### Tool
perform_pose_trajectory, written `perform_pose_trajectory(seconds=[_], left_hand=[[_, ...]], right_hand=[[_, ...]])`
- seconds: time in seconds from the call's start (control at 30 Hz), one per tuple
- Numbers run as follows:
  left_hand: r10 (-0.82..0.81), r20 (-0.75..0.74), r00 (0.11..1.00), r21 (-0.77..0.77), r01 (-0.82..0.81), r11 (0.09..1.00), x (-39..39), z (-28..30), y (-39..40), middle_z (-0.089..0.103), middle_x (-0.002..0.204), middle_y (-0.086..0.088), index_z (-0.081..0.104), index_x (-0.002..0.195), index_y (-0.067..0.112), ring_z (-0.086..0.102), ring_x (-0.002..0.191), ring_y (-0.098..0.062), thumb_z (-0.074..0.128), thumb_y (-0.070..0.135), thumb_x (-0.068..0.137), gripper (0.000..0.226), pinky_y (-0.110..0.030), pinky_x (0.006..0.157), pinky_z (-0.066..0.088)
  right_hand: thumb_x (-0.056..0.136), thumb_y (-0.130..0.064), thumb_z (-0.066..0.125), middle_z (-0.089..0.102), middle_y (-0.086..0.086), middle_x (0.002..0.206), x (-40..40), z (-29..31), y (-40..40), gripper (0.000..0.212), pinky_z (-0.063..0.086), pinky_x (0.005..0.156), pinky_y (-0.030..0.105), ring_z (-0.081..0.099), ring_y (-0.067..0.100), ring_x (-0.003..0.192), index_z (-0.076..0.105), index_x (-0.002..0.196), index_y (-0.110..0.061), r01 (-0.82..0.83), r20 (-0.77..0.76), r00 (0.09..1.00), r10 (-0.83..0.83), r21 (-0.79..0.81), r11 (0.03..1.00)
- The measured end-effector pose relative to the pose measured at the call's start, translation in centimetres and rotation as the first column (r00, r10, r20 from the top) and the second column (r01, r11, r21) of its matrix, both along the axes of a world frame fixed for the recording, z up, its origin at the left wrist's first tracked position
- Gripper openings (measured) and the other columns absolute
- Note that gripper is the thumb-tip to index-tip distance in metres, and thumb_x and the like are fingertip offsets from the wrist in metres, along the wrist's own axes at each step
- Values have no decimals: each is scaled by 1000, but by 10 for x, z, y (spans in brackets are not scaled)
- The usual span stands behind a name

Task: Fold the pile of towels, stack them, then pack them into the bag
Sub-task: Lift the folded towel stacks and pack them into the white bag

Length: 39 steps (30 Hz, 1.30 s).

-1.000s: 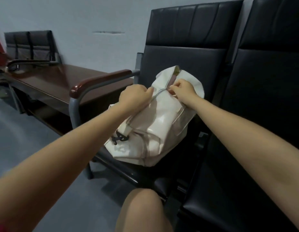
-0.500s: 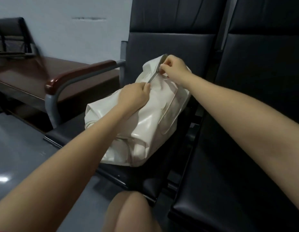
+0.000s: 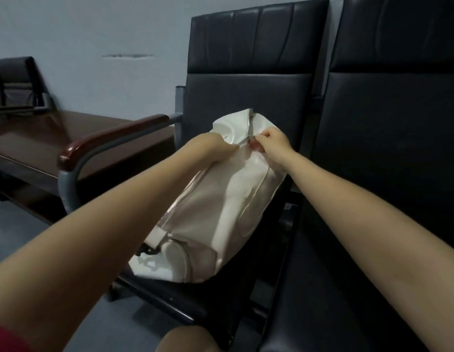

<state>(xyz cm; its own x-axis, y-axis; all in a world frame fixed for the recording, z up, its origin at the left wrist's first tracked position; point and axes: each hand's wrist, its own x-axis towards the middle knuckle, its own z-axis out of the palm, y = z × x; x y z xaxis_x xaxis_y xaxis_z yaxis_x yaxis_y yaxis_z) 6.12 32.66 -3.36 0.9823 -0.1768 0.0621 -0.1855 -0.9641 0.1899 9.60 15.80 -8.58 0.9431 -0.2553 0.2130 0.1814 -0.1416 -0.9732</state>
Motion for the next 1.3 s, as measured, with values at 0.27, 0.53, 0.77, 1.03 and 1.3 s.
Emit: perform_pose_trajectory(seconds=[0.27, 0.53, 0.77, 1.03, 1.3], left_hand=[[-39, 46, 998, 133, 33, 991, 25, -26, -39, 65, 108, -3, 63, 104, 15, 58, 97, -26, 52, 46, 89, 37, -33, 80, 45], [-46, 273, 961, 32, 39, 999, 23, -32, -27, 62, 92, -5, 69, 99, 11, 60, 94, -28, 48, 28, 97, 27, -32, 69, 36], [83, 455, 887, -521, 190, 832, 7, -43, -18, 46, 57, 0, 47, 61, 14, 48, 67, -23, 43, 30, 100, 43, -34, 61, 33], [169, 474, 864, -643, 209, 737, 9, -45, -17, 59, 67, -8, 61, 74, 4, 54, 71, -24, 45, 29, 99, 39, -39, 68, 40], [179, 412, 893, -638, 143, 756, 25, -47, -13, 46, 59, -8, 43, 60, 7, 45, 63, -26, 43, 30, 96, 43, -39, 58, 39]], right_hand=[[96, -6, 50, 67, 7, 81, 5, -20, -9, 21, 56, 86, 34, 68, 23, 86, 47, 77, -12, 5, -60, 998, -7, -32, 999], [92, -15, 50, 67, 8, 82, 12, -11, -11, 16, 56, 82, 44, 67, 27, 85, 48, 76, -16, 127, 119, 989, -91, -341, 932], [96, -18, 54, 57, 4, 84, 44, 46, -12, 12, 41, 65, 26, 53, 17, 76, 54, 87, -9, 346, 354, 916, -187, -467, 814], [92, -22, 60, 64, 1, 94, 90, 54, -24, 19, 46, 80, 30, 60, 20, 94, 55, 73, -20, 343, 144, 939, -312, -454, 823], [95, -28, 53, 65, 3, 103, 64, 31, -28, 21, 43, 77, 28, 60, 24, 99, 64, 101, -10, 334, 88, 938, -336, -490, 805]])
